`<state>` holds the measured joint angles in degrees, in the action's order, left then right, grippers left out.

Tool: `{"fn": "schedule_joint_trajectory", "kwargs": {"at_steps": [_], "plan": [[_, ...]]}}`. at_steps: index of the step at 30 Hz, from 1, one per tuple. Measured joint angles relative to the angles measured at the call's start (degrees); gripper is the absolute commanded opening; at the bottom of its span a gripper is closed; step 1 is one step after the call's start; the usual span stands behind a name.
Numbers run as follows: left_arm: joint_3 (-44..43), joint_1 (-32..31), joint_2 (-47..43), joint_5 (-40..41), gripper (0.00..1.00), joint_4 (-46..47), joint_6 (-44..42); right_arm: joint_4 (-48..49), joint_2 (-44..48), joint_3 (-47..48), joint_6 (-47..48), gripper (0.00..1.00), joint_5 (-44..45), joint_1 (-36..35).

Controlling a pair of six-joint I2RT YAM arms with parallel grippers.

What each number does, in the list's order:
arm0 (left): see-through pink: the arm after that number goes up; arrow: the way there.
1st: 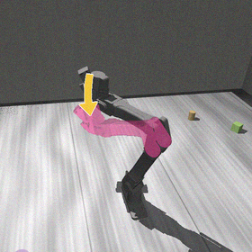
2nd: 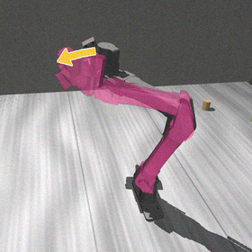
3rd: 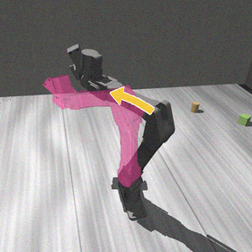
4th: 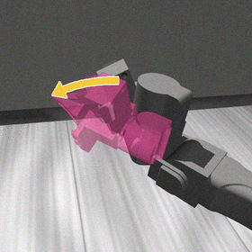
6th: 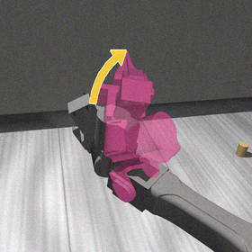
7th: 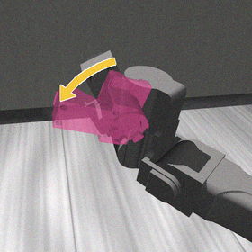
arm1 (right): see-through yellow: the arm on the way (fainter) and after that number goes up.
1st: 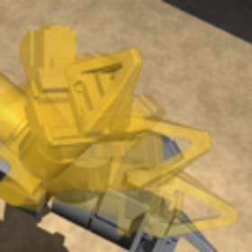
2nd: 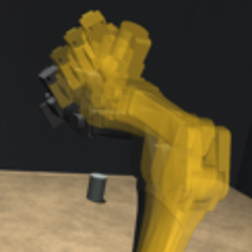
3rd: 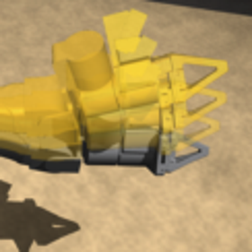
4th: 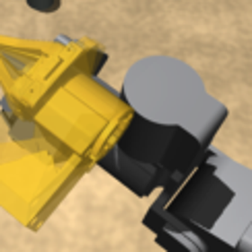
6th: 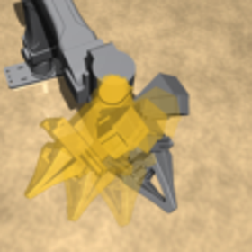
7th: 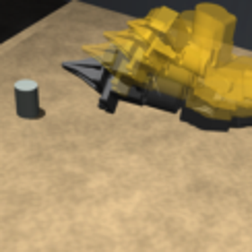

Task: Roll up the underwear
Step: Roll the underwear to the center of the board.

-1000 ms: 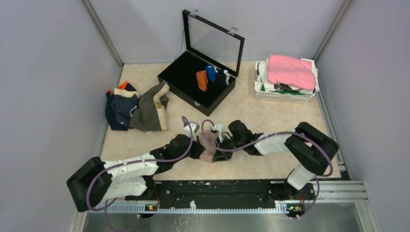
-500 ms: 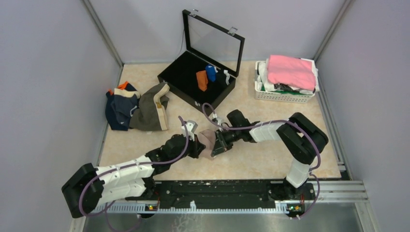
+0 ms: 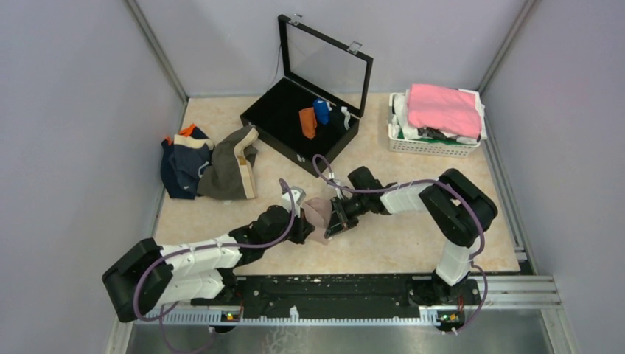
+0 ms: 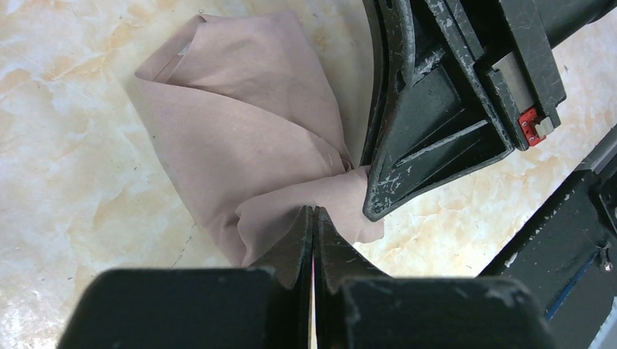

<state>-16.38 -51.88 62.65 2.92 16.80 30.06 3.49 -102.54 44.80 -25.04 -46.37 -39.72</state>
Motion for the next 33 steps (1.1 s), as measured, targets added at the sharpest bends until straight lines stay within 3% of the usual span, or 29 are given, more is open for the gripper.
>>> {"fn": "schedule_joint_trajectory", "kwargs": {"at_steps": [6,15,23,33], "plan": [[0.00,0.00,1.46,0.00,0.00,1.38,-0.02,0.09,-0.50,0.00,-1.01,0.04,0.35,0.15],[-0.02,0.00,6.19,2.08,0.00,3.80,1.84,-0.11,-0.48,0.00,-1.62,0.25,2.12,0.15],[-0.44,0.00,8.90,4.07,0.00,5.70,4.87,-2.78,2.56,0.00,-1.03,0.37,6.32,0.15],[-0.79,0.00,10.03,4.96,0.00,6.16,6.03,-9.92,11.43,-0.59,2.14,0.40,19.96,0.15]]}}
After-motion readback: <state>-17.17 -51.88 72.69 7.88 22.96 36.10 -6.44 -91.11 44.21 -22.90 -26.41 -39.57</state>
